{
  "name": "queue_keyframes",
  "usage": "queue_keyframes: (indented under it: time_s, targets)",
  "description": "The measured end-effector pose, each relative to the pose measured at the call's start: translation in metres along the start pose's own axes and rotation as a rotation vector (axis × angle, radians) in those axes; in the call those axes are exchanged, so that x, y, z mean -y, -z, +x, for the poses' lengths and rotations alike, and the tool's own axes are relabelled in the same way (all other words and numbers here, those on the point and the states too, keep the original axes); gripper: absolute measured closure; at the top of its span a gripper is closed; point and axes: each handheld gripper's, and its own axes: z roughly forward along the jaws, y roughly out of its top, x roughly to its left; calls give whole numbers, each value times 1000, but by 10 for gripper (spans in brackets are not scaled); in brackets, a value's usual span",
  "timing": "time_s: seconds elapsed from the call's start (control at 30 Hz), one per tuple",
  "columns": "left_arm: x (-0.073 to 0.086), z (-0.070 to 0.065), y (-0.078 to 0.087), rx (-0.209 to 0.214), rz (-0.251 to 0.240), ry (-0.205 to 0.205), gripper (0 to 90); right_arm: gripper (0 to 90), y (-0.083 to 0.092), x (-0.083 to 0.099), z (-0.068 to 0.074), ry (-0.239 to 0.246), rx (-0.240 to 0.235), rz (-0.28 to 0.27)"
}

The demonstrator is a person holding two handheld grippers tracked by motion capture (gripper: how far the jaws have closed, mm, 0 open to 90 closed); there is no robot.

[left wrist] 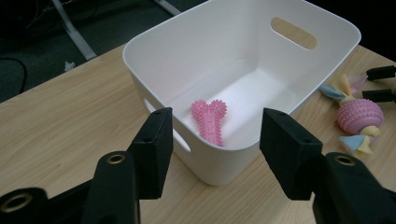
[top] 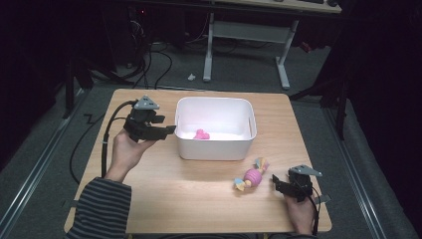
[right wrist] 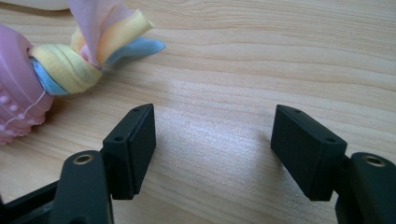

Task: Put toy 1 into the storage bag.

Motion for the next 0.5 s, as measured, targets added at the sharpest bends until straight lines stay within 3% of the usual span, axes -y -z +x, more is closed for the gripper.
queue_keyframes:
  time_s: [0.5]
  targets:
    - [38,16,16,-39,-20,69,422,312,0,0,0,-6,5,1]
